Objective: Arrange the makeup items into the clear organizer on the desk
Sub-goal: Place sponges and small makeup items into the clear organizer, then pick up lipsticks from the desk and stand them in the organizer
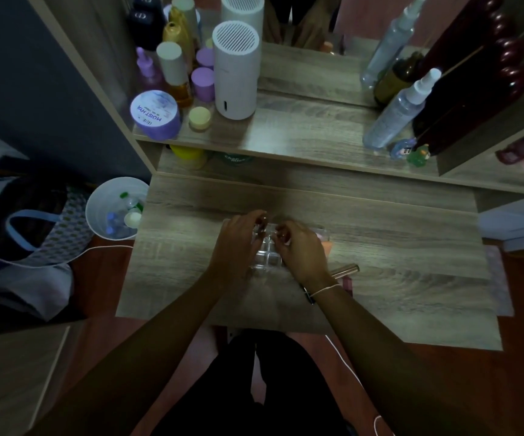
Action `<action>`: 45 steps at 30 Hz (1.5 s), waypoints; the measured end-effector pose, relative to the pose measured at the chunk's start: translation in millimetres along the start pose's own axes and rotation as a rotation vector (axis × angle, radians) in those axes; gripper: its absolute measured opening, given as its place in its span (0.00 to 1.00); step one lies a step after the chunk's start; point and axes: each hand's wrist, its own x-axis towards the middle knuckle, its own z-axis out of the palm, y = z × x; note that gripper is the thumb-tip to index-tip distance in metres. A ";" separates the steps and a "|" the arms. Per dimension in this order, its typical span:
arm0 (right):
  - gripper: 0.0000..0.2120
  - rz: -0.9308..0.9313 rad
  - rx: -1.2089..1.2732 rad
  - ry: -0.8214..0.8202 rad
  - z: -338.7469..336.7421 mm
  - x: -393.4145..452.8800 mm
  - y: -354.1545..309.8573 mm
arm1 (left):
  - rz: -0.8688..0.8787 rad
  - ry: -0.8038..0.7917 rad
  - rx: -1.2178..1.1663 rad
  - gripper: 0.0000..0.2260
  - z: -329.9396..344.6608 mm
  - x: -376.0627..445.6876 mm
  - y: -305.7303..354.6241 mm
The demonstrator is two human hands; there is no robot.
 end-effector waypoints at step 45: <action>0.17 0.489 0.066 0.128 -50.3 -145.7 124.0 | 0.194 -0.522 0.280 0.21 118.4 -14.8 148.4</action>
